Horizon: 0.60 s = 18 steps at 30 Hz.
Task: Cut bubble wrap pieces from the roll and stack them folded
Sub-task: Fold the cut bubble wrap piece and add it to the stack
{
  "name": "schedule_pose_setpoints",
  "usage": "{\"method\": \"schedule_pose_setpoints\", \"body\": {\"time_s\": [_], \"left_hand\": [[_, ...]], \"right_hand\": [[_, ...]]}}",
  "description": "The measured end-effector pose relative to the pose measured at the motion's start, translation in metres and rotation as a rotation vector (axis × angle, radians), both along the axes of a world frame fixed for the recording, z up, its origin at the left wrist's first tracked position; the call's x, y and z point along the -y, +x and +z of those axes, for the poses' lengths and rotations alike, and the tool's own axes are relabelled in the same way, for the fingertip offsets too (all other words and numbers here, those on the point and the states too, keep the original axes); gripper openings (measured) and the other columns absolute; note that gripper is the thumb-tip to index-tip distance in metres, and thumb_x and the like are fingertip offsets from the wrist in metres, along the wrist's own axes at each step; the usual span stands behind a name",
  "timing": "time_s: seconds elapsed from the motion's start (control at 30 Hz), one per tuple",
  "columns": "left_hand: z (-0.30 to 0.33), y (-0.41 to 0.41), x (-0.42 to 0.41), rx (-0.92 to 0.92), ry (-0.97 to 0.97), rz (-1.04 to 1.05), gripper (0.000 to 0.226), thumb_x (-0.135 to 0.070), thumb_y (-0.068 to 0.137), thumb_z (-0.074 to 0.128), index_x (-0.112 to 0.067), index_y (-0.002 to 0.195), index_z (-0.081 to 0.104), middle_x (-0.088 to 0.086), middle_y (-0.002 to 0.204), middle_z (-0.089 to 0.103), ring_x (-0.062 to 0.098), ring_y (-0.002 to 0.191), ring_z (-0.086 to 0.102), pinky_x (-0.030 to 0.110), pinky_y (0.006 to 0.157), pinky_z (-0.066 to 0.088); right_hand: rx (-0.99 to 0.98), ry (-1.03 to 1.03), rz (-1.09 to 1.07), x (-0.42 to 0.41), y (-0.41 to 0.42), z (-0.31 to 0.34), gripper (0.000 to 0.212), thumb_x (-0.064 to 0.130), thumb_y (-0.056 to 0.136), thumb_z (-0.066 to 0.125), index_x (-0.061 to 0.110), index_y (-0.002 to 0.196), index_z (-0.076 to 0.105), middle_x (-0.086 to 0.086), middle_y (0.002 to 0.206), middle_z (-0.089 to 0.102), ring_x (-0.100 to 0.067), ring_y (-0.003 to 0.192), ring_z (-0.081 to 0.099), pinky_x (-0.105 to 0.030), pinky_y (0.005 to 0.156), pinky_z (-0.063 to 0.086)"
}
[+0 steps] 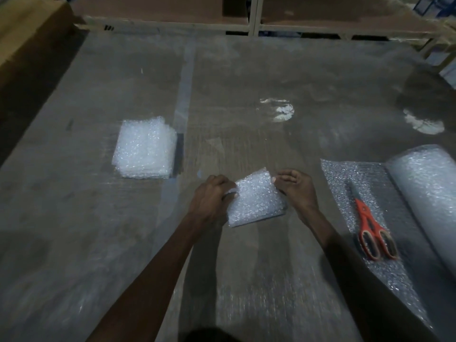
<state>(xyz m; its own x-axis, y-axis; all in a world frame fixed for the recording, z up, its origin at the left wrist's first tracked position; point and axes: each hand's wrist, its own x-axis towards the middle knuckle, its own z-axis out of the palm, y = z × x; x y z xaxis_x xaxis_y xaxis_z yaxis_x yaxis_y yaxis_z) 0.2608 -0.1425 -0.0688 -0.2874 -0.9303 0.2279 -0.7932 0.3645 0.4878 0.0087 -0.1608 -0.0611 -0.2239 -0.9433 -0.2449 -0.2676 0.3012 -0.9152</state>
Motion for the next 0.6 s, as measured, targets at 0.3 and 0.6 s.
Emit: {"method": "schedule_pose_setpoints", "body": {"time_s": [0.3, 0.6], "left_hand": [[0.0, -0.005, -0.037, 0.068, -0.026, 0.14, 0.023, -0.046, 0.087, 0.07, -0.024, 0.09, 0.075, -0.004, 0.088, 0.072, 0.021, 0.086, 0.056, 0.035, 0.068, 0.047], [0.004, -0.022, -0.062, 0.063, 0.021, 0.165, 0.019, -0.043, 0.09, 0.068, -0.026, 0.094, 0.075, -0.006, 0.09, 0.071, 0.018, 0.092, 0.055, 0.031, 0.071, 0.038]], "right_hand": [[-0.269, -0.073, -0.153, -0.051, -0.003, 0.011, 0.021, 0.058, 0.079, 0.076, 0.04, 0.086, 0.067, 0.027, 0.081, 0.068, -0.004, 0.085, 0.07, -0.034, 0.083, 0.058], [-0.043, 0.123, -0.073, -0.062, 0.02, 0.005, 0.055, 0.071, 0.054, 0.081, 0.024, 0.083, 0.077, 0.012, 0.078, 0.077, -0.012, 0.074, 0.075, -0.041, 0.074, 0.063]]}}
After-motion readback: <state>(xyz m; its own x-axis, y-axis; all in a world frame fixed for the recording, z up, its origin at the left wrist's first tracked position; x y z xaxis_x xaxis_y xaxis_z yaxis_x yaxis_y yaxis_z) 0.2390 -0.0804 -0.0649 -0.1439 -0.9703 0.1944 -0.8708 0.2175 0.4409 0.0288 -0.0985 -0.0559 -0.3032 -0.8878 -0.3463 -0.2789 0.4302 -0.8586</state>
